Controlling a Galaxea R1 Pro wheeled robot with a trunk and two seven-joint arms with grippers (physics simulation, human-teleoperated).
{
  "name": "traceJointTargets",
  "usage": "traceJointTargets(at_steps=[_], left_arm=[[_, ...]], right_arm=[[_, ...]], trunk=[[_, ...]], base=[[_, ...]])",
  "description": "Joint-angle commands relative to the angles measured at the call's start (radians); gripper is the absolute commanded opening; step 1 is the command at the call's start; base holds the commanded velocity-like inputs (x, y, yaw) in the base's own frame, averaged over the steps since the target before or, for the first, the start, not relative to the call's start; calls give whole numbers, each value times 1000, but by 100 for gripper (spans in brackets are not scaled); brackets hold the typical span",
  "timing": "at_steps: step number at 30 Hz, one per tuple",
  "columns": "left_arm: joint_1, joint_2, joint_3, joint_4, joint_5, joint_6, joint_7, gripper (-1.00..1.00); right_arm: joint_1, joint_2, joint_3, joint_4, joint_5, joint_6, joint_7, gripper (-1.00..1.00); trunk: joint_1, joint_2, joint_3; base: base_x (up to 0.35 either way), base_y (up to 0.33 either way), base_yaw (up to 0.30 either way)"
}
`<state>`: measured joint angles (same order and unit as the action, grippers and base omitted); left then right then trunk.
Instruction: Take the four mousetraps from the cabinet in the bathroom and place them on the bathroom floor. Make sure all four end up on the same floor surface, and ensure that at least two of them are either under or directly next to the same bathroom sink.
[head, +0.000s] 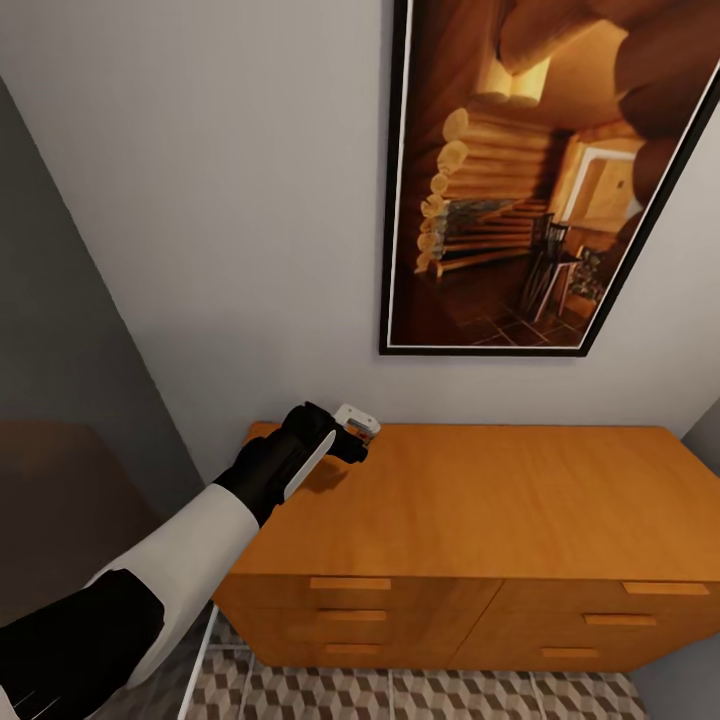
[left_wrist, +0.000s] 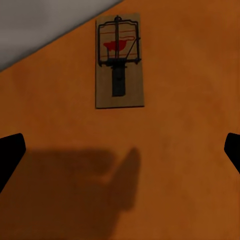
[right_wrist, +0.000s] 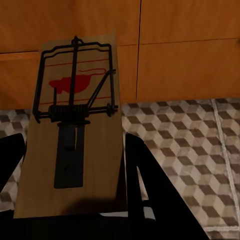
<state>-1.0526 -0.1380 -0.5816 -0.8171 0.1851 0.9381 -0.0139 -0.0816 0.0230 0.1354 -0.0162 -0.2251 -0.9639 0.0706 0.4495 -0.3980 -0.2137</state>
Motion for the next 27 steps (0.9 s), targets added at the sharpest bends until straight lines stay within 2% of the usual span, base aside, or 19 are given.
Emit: traceJointTargets(at_steps=[1, 17, 27], left_arm=[[-1, 0, -1, 0, 1, 4, -1, 100], [-1, 0, -2, 0, 1, 4, -1, 100], [-1, 0, -3, 1, 1, 4, -1, 100]], right_arm=[[-1, 0, 4, 1, -11, -2, 8, -100], [-1, 0, 4, 1, -11, 2, 8, -100], [0, 0, 4, 1, -11, 2, 8, -100]], trunk=[[1, -2, -3], [1, -2, -18], [1, -2, -19]], base=[[0, 0, 0], [3, 0, 0], [152, 0, 0]])
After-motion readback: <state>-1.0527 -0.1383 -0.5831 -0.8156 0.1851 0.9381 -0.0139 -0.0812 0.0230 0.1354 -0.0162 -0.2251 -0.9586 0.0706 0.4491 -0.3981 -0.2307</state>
